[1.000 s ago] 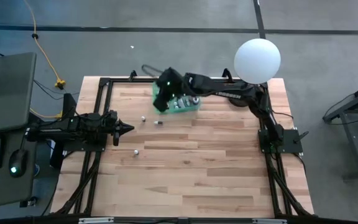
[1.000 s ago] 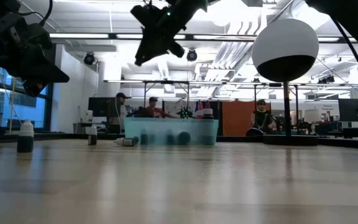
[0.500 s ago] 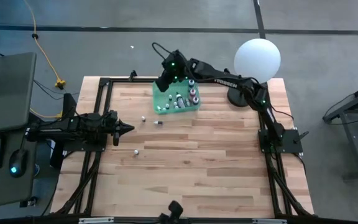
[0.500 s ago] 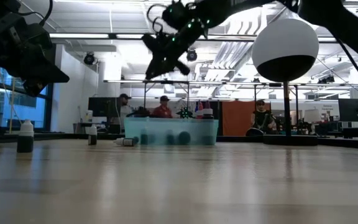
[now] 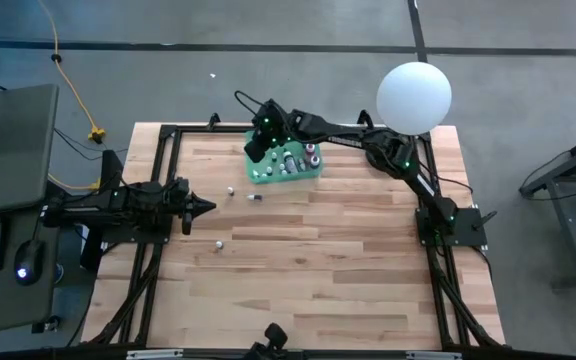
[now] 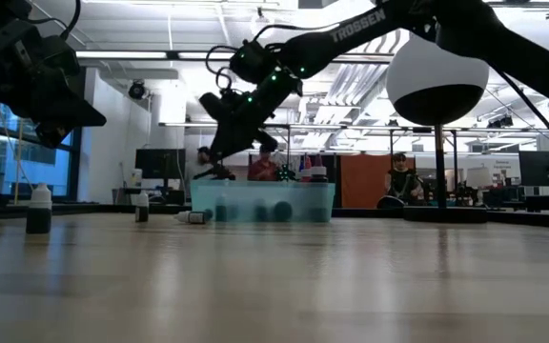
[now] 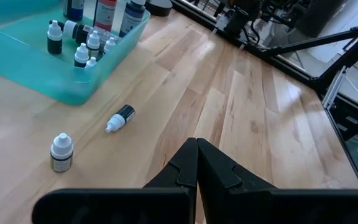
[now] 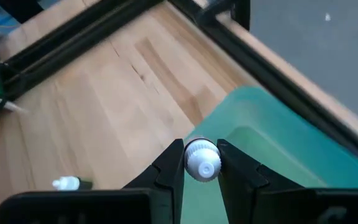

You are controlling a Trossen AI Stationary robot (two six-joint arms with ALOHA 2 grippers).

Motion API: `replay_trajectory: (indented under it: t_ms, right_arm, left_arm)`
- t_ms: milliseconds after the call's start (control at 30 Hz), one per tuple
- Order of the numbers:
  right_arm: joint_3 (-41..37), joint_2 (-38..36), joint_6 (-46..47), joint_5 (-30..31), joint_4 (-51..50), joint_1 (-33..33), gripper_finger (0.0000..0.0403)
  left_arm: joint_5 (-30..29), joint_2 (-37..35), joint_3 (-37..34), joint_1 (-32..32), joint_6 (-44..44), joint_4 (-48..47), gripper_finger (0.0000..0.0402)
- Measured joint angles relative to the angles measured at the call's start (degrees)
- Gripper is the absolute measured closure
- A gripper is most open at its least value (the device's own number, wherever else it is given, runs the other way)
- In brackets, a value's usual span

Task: Pick & Place food coloring
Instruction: Put the small red food coloring into the bin

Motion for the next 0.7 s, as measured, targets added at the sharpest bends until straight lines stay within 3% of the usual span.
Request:
replay_trajectory:
  t_ms: [700]
  right_arm:
    - [0.0,2.0,9.2,5.0,-5.7,1.2,0.033]
  left_arm:
    - [0.0,0.0,0.0,0.0,0.0,0.0,0.0401]
